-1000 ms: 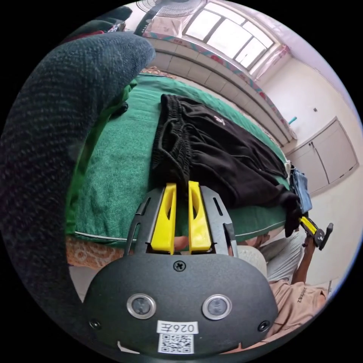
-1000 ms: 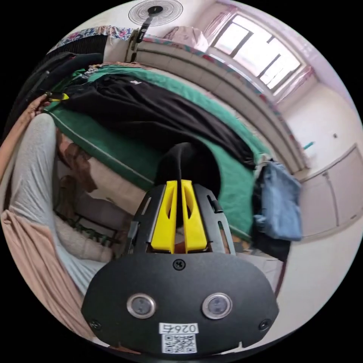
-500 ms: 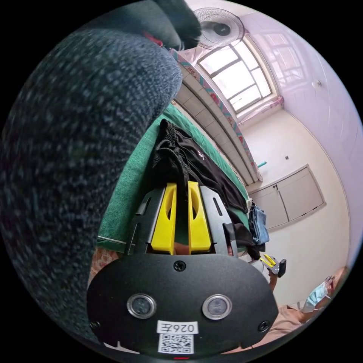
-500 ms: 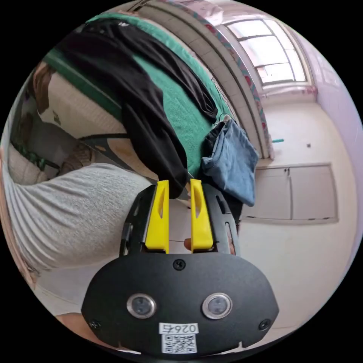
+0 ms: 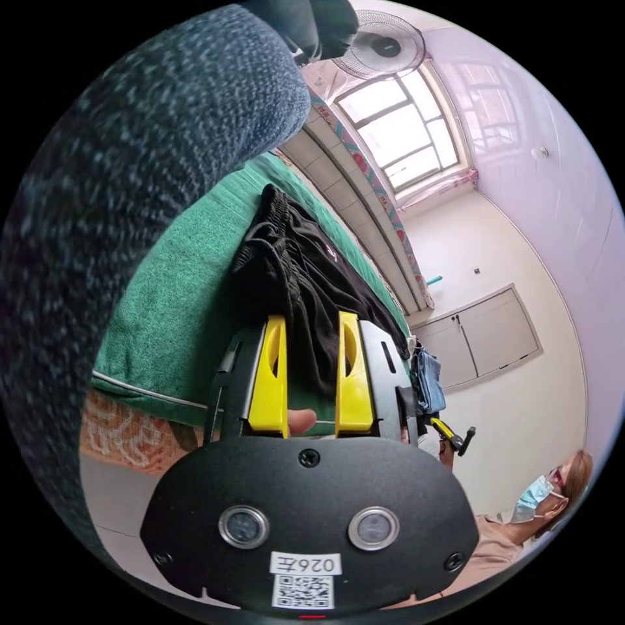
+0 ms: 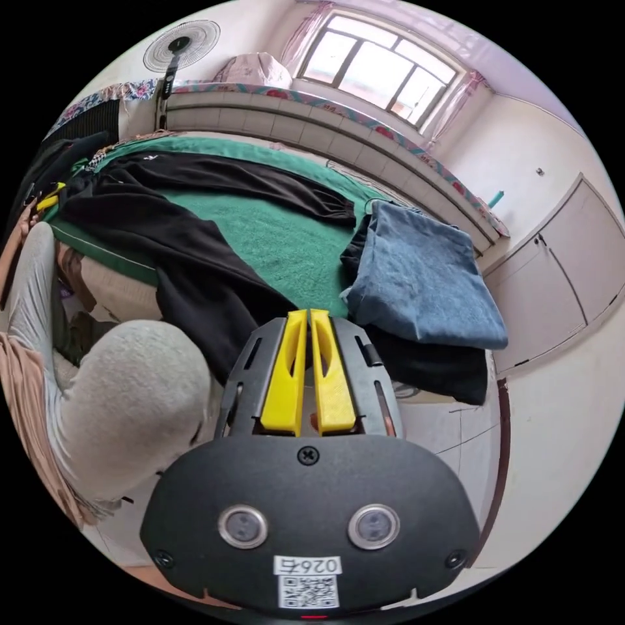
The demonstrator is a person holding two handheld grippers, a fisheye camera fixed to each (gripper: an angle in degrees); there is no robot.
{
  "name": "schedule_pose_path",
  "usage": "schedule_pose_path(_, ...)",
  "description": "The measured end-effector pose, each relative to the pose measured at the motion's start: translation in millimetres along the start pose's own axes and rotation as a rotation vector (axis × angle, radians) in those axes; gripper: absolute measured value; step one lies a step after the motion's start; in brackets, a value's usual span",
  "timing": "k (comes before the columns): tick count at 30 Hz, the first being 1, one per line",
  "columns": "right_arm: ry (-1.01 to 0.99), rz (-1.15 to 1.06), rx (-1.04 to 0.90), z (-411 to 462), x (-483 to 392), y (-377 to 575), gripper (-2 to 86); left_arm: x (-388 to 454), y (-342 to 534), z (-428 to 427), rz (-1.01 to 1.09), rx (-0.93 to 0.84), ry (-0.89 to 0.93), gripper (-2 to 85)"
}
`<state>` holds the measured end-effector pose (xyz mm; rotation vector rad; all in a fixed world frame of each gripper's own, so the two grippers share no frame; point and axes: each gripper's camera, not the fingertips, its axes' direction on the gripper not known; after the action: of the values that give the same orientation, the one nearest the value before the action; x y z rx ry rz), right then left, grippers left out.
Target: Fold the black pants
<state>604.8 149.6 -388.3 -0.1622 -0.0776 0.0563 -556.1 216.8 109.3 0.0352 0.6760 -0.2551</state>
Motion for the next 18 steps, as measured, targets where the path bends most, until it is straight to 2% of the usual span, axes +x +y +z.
schedule_pose_path(4, -0.154, -0.066, -0.075, 42, 14, -19, 3.0, -7, 4, 5, -0.001, 0.02, -0.017, 12.5)
schedule_pose_path(7, -0.135, -0.108, -0.125, 70, 18, -28, 6.0, -10, -1, 10, 0.015, 0.011, -0.036, 12.7)
schedule_pose_path(11, -0.264, -0.148, -0.229, 102, 22, -38, -0.2, -12, -15, 27, 0.021, -0.085, -0.047, 2.5)
schedule_pose_path(13, -0.28, -0.098, -0.26, 99, 34, -44, -1.1, -13, -22, 22, 0.048, -0.092, 0.008, 1.4)
schedule_pose_path(15, -0.237, -0.019, -0.147, 72, 46, -41, -1.4, -17, -25, 1, 0.04, -0.009, 0.05, 0.9)
schedule_pose_path(18, -0.237, 0.157, 0.205, -1, 69, -23, -1.5, -32, -29, -30, 0.0, 0.101, 0.197, 0.5)
